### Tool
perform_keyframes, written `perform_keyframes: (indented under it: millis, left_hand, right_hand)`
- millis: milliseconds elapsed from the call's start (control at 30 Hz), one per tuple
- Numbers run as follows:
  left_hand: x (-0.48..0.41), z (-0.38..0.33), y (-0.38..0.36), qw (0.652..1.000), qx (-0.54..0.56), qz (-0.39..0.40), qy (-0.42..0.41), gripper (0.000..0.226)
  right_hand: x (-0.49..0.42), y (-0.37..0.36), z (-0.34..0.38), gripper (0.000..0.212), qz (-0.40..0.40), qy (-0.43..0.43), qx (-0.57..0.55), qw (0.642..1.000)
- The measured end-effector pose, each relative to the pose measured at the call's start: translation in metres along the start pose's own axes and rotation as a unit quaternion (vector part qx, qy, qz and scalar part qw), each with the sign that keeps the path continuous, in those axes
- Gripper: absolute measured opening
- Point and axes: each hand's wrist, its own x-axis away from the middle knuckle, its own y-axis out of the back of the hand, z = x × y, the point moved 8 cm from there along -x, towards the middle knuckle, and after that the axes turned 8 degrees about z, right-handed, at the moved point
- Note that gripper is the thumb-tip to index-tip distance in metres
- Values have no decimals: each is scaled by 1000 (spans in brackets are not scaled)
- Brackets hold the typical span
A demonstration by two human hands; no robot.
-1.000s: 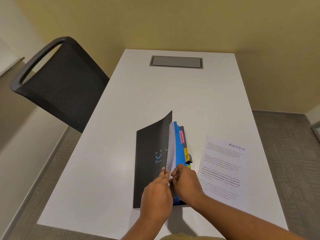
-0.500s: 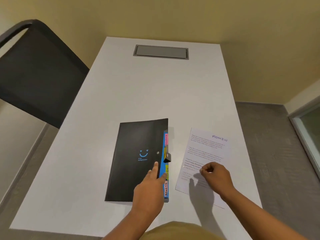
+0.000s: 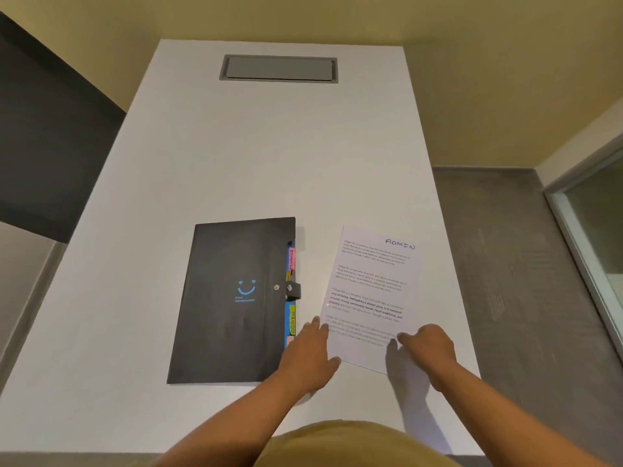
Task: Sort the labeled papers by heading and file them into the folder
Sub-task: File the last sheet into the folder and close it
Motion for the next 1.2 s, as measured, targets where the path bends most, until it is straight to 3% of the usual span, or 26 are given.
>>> perform_keyframes:
  millis: [200,400,533,633,767,867,1200]
  left_hand:
    - [-4,-5,-12,999,-37,-2,30,77]
    - [1,-10,-6,999,-34,-26,33,70]
    - [25,-17,35,978,-33,-204,6,49]
    - [39,5,57,950,-59,-299,69,60]
    - [33,55,57,945,-57,-236,221,98]
    - [26,74,46,947,-26,-160,278,110]
    - [18,73,42,948,-7,-116,297,95]
  right_hand:
    - [-7,2,-5,25,7,-22,-86,996]
    - [-19,-1,-6,10,52,-5,-179,983]
    - [-19,-2,-3,13,61,41,-162,984]
    - [-19,-3,-7,12,70,43,-167,983]
    - [-21,-3,-14,10,70,45,-172,982]
    - [-23,-6,-16,10,81,49,-166,982]
    - [-23,-5,-17,13,82,58,-146,984]
